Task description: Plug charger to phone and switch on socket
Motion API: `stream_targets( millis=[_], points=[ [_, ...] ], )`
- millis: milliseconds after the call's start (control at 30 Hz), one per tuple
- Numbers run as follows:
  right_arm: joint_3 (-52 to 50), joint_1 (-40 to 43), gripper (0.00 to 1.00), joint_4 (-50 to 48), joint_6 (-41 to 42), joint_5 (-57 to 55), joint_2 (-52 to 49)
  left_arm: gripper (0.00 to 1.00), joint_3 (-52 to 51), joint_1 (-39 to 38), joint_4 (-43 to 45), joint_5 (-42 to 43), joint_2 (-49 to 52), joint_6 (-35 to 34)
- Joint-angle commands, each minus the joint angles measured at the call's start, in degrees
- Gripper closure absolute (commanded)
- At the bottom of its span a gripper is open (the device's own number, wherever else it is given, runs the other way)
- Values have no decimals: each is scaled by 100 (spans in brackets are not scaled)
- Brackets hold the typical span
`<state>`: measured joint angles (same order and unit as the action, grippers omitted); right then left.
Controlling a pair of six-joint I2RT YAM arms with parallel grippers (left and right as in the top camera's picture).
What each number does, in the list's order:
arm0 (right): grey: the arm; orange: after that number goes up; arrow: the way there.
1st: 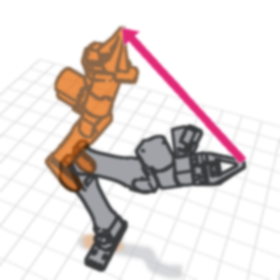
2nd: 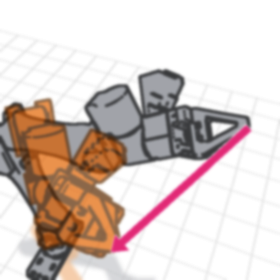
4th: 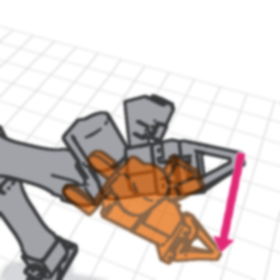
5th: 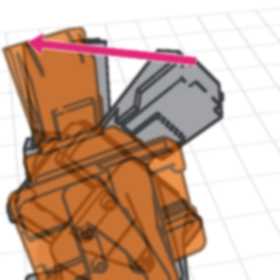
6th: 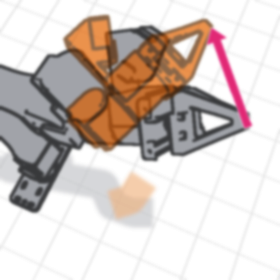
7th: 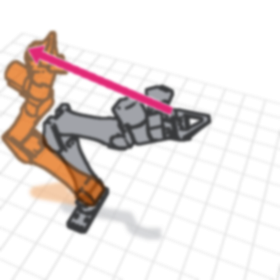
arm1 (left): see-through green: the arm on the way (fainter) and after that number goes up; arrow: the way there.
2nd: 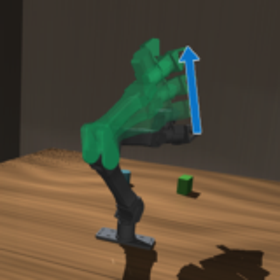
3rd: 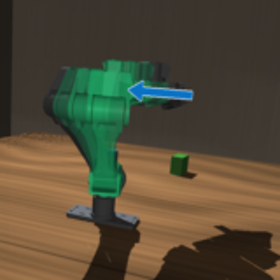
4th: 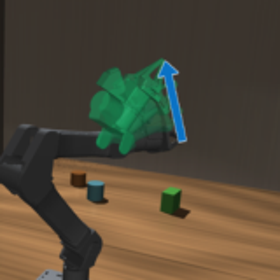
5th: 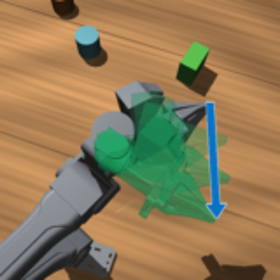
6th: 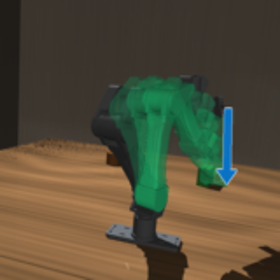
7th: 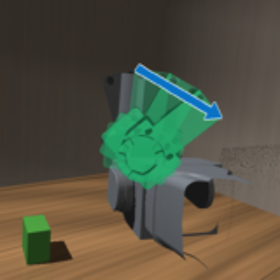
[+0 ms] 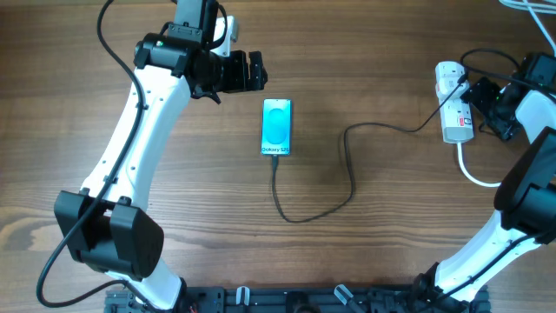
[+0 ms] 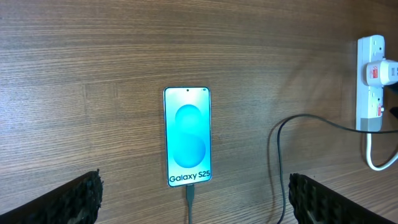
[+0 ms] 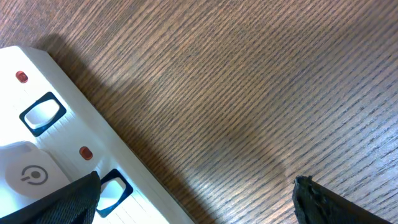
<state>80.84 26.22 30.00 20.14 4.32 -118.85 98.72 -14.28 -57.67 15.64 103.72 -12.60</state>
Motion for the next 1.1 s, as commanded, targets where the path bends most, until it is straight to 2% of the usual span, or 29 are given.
stream_targets(
  millis=[0,233,367,633,867,1000,1067],
  points=[
    [-70,-125,0,205,-234,391,-289,0,-15,20,-2,-72,46,-26],
    [-63,-116,0,424,-238,339,-236,0,-15,20,-2,-72,46,-26],
    [-63,-111,0,896,483,-181,225,0,-15,20,-2,-72,46,-26],
    [-66,-127,0,2361,1449,-289,1137,0,-15,20,-2,-72,46,-26],
    [-72,-302,0,2973,984,-452,2035,0,-15,20,-2,-72,46,-26],
    [-72,-780,0,3150,835,-452,2909,0,-15,20,-2,-72,46,-26],
    [-72,-1292,0,3187,820,-695,3480,0,-15,20,-2,-72,46,-26]
  ],
)
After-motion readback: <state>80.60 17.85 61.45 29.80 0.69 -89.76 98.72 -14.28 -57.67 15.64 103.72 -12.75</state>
